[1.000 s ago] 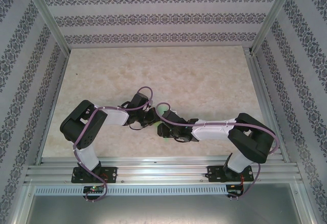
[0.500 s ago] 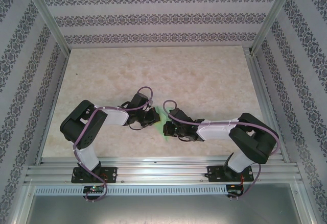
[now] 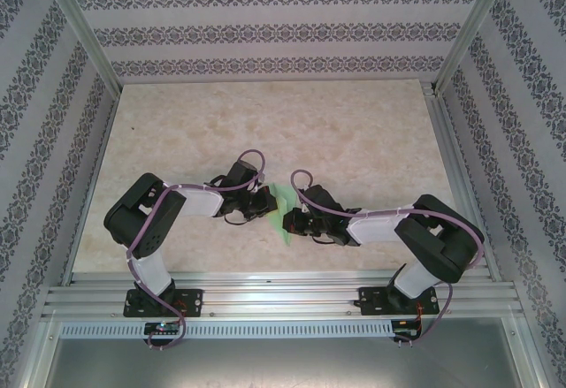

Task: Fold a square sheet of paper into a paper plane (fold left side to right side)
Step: Fourth fold the wing at the center of the table.

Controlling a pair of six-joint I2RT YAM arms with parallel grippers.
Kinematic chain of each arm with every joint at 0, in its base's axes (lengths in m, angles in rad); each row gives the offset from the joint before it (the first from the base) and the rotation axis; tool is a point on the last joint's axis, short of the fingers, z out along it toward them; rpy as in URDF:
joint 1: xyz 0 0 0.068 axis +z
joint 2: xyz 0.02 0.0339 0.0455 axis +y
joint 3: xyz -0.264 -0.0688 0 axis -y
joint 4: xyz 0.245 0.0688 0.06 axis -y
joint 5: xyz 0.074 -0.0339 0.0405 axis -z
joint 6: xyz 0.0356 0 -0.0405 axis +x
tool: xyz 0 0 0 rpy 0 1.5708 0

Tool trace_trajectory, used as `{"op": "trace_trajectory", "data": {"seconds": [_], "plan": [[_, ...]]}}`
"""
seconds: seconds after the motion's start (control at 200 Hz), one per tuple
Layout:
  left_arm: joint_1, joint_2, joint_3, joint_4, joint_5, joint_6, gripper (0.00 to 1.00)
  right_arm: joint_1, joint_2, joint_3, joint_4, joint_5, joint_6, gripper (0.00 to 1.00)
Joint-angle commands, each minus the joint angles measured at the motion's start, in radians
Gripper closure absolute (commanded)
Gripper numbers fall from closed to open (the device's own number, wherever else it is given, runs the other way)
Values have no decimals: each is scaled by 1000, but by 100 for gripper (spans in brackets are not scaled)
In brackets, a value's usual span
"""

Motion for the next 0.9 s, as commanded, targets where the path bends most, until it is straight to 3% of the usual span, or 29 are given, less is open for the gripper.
{"op": "trace_trajectory", "data": {"seconds": [0.0,0.899], "plan": [[-13,43,-3,-86,-63,35,96,-24,-2,-28,105,-69,21,100],[-13,49,-1,-125,-92,57,97,-114,89,-130,303,-196,55,98]]}}
